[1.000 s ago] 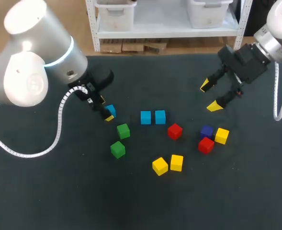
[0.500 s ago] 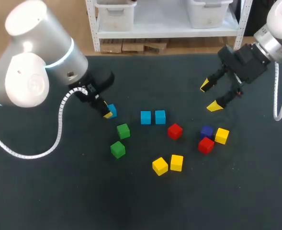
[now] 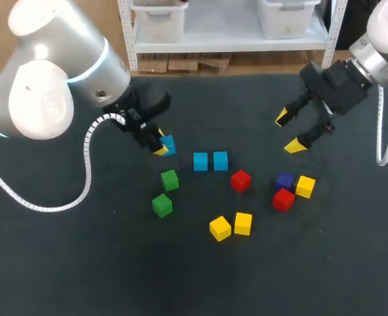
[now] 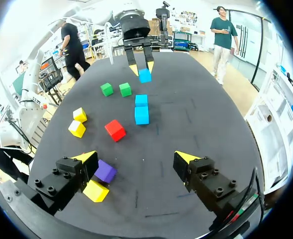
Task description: Place the blue cubes, place green cubes on the blue cubes, place the yellow cubes on the green cubes, then place the red cubes on the yellow cubes, and place purple cube on the red cubes.
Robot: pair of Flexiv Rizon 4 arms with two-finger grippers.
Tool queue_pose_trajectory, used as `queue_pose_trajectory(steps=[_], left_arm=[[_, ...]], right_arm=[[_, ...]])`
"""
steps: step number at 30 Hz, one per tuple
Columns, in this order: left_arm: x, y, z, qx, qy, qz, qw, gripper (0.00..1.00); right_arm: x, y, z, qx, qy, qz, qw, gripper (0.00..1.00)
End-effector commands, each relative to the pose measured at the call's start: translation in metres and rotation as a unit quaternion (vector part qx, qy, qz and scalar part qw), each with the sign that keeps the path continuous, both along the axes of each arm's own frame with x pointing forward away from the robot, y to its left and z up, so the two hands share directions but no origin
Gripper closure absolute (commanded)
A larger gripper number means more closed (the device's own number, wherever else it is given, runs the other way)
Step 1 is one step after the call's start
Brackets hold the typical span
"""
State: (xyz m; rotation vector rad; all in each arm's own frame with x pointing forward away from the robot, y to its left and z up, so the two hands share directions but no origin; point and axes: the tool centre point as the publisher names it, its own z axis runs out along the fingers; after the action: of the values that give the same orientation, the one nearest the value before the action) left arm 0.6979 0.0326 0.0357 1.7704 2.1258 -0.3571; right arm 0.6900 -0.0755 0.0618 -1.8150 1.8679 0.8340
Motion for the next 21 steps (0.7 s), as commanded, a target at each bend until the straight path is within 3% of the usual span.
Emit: queue_pose_trajectory(steps=[1,21], left_arm=[[-0.001,-0.01,0.0,-0.003,0.0,-0.017,1.0,1.0],[-0.015,-0.025,-0.019,-0.022,0.009,-0.054,0.998,1.0]], right_arm=[[0.001,0.0,0.0,0.001,0.0,0.001,1.0,0.0],[0.001,0.0,0.0,0.001,0.0,0.001,1.0,0.0]])
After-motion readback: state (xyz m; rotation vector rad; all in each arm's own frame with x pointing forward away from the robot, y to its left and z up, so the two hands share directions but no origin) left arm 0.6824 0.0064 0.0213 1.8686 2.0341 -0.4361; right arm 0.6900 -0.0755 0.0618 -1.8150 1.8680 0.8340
